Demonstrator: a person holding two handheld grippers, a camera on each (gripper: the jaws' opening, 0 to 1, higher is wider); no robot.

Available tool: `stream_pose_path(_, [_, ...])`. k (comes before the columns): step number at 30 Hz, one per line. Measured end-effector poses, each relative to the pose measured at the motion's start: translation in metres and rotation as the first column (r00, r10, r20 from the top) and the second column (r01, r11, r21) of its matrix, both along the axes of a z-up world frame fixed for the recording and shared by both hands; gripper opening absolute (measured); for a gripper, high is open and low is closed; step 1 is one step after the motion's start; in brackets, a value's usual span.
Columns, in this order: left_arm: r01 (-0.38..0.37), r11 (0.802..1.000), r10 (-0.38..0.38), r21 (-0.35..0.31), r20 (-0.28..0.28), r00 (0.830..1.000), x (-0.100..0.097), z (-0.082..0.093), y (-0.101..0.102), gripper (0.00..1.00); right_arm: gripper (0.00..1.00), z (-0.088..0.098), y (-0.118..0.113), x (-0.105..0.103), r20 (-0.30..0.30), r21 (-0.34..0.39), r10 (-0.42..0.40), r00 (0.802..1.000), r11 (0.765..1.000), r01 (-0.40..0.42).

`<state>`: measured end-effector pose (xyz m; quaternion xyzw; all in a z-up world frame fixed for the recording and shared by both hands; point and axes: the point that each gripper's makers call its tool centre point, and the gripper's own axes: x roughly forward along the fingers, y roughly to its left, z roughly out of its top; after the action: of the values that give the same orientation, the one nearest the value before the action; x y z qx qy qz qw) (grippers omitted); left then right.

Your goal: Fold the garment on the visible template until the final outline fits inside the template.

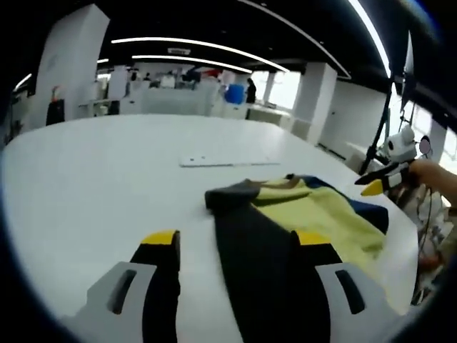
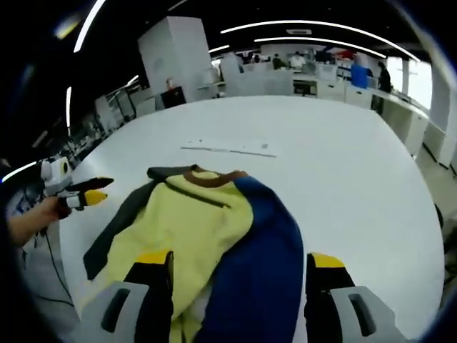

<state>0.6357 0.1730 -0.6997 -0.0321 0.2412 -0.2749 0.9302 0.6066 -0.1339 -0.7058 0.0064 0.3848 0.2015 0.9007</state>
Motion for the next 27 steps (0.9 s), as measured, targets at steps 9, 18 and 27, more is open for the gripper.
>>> stream_pose_path(9, [0.045, 0.999, -0.045, 0.011, -0.005, 0.999, -0.043, 0.003, 0.001, 0.58, 0.7, 0.004, -0.013, -0.035, -0.001, -0.006, -0.038, 0.999, 0.999, 0.038])
stream_pose_path(18, [0.001, 1.0, -0.001, -0.02, -0.018, 1.0, -0.076, 0.0, 0.011, 0.55, 0.67, -0.008, -0.02, -0.07, -0.022, -0.029, -0.075, 0.997, 0.997, 0.075])
stream_pose_path(27, [-0.001, 0.998, 0.002, 0.064, -0.011, 1.0, -0.103, -0.017, 0.016, 0.53, 0.57, -0.02, -0.021, -0.095, -0.03, -0.015, -0.124, 0.992, 0.992, 0.124])
